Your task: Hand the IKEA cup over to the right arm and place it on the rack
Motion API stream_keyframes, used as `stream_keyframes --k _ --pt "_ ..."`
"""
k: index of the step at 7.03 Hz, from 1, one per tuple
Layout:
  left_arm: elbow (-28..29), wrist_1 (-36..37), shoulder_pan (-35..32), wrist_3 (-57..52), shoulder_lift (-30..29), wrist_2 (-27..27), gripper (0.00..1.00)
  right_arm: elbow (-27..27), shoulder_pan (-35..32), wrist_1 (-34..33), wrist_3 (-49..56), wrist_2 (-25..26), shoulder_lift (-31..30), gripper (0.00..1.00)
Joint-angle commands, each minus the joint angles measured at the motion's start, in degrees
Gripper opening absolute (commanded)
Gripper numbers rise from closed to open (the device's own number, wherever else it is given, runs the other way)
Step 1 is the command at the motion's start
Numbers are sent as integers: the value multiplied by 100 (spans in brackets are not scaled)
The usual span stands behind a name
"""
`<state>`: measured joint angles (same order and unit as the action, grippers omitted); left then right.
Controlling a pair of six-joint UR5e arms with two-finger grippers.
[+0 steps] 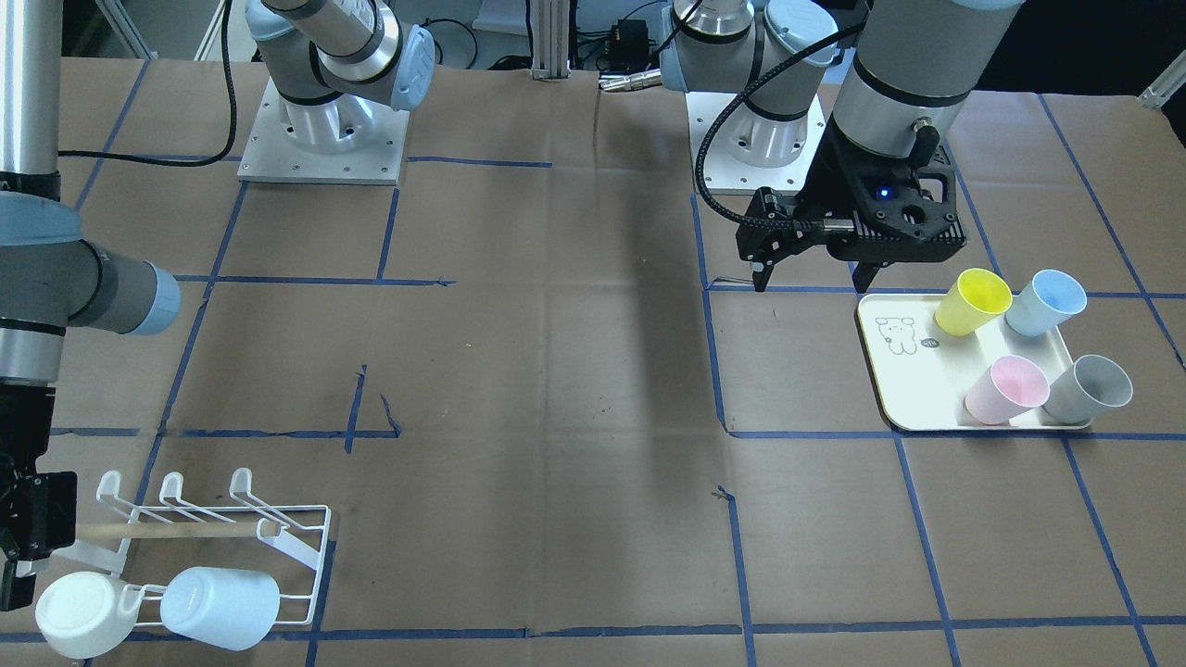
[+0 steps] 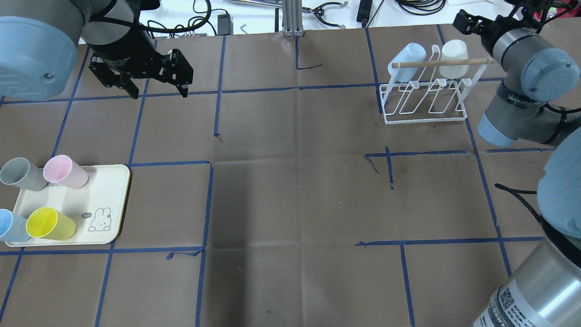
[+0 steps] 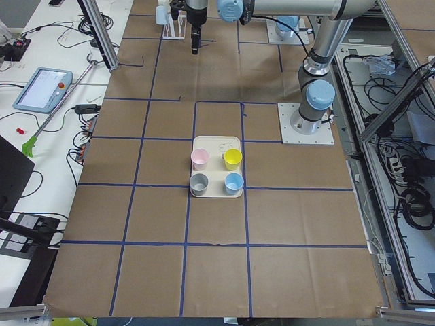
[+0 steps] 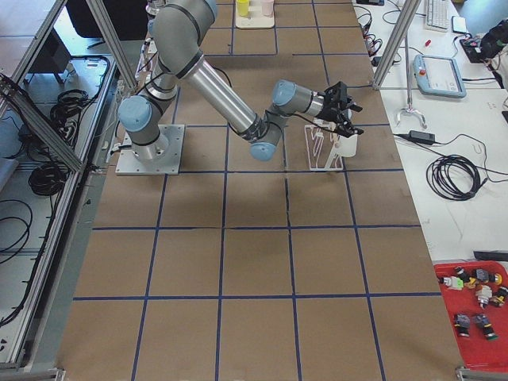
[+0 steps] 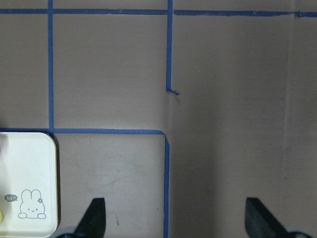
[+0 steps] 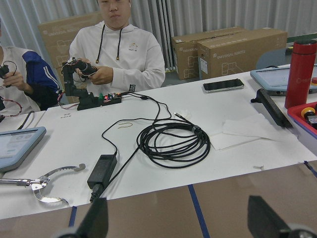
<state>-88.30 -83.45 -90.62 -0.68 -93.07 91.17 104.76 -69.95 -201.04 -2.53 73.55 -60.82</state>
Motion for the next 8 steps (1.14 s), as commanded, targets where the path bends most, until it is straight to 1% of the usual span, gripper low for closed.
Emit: stream_keyframes --k 1,2,3,4,5,6,7,8 --pt "-12 -4 27 -99 17 6 99 9 -36 1147 -2 2 -620 100" --pt "-12 -4 53 -107 25 -3 99 26 -158 1746 59 19 -980 100" --pt "-12 -4 62 -107 25 -3 99 9 -325 2605 77 45 -1341 100" --pt "-21 -4 71 -107 43 -3 99 0 -492 3649 77 98 -1614 100" --pt "-21 -4 71 -107 43 -20 99 -9 -702 4225 60 499 -1747 100" --pt "-21 -4 71 -107 43 -21 99 0 -904 4805 33 642 -1853 100" --pt "-29 -13 71 -99 52 -90 99 -9 -1072 5507 -19 643 -2002 100" --pt "-30 -48 71 -99 61 -108 99 0 -1239 6167 -54 643 -2282 100"
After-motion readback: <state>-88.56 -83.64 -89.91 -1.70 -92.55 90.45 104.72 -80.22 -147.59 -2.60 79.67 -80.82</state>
